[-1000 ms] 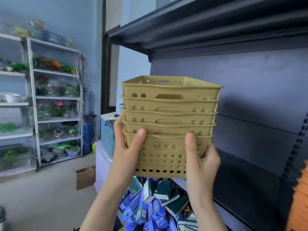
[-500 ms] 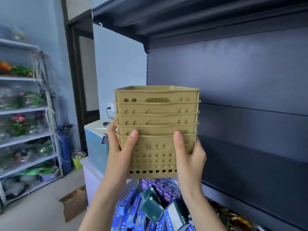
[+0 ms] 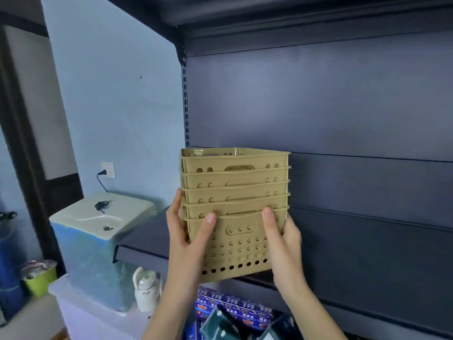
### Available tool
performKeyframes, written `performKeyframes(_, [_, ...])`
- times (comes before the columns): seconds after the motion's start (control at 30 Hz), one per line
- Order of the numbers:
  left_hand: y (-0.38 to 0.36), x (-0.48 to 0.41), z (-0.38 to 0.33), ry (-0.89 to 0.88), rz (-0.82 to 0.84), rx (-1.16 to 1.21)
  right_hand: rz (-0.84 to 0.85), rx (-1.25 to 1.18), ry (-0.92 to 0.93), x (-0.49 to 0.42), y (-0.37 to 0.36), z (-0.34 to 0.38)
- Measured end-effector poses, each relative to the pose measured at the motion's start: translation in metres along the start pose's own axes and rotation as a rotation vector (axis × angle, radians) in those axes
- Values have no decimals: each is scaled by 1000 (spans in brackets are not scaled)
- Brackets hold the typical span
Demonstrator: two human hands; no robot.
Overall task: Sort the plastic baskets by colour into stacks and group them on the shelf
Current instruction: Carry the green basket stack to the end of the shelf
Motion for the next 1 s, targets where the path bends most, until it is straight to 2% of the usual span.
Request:
performKeyframes(0.23, [-21,-55,26,21,76,-12,63,155,-91,-46,6,-37])
performKeyframes(0.33, [-40,-68,35,41,56,-12,65,205,-167,-56,16,-48])
performKeyframes(0.43, [-53,-77,42,88,25,-149,84,230,-249,-71,30,-61])
performKeyframes(0.57, [-49,-85,46,144,185,-357,147,189,-339,-93,47,-78])
performKeyframes(0.7, [-27,-106,41,33,376,-569,109,243,-336,-105,50,-88])
performKeyframes(0.77, [-11,-125,33,-57,300,-521,20,218,-320,-104,44,-84])
performKeyframes(0.87, [9,-175,24,-201,-88,-492,-129,170,-136,-98,36,-69])
performKeyframes(0.93, [17,-209,23,-112,-198,-510,-33,168,50,-92,26,-59])
performKeyframes(1.0, [21,-235,31,-27,-112,-473,149,254,125,-88,20,-65])
Point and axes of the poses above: each hand's wrist, its own x-axis away from the middle knuckle, its own y-axis out of the back of the hand, z = x × y, the point moved 1 cm from there along -x, towards the middle knuckle, and after that the axes turned 15 degrees about y, right-handed, at the moved point
